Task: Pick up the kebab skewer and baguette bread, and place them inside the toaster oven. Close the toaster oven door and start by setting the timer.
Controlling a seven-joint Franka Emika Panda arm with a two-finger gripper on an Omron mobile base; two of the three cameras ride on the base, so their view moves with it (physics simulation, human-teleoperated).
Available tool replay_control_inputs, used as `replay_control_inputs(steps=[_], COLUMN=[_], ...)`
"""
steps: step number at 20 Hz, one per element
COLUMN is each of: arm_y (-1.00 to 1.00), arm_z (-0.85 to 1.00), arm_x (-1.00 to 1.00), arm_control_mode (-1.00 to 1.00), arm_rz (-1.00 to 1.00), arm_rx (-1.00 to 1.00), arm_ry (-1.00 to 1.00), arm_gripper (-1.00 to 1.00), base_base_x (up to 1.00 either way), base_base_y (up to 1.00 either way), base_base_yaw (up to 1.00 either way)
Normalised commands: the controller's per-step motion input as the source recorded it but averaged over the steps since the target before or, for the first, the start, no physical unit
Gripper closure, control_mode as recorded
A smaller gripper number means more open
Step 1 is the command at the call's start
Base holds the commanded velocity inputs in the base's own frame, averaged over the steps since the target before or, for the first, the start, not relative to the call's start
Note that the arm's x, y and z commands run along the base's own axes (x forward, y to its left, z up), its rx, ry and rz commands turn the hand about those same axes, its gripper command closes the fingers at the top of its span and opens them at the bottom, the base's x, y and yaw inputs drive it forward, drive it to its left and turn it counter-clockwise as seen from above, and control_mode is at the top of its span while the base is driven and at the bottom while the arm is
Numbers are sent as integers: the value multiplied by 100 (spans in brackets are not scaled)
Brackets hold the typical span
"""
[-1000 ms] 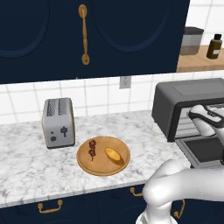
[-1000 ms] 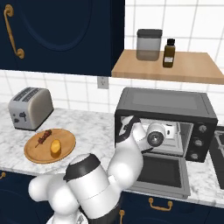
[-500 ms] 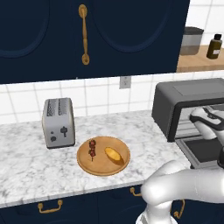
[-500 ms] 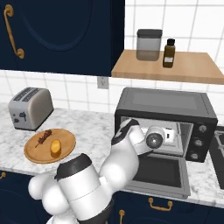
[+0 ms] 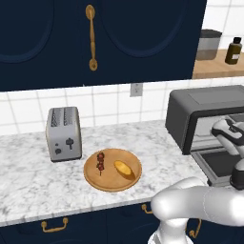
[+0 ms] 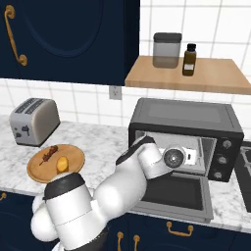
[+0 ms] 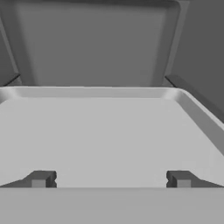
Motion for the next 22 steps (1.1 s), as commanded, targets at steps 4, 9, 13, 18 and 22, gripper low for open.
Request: replay_control_inputs(steps=[4, 9, 13, 18, 22], arm_y=[0, 0, 0, 0, 0], arm_z=[-45, -43, -39, -41, -34], arm_x=[-52, -48, -47, -46, -49], arm_control_mode=[-100, -100, -100, -100, -100], arm_rz=[0, 0, 0, 0, 0], arm_rx=[0, 0, 0, 0, 0], arm_ry=[10, 11, 8, 3, 0], arm_gripper=[-100, -100, -100, -100, -100], base_base_x=[0, 0, 0, 0, 0], base_base_y=[0, 0, 0, 0, 0], base_base_yaw=[0, 0, 0, 0, 0])
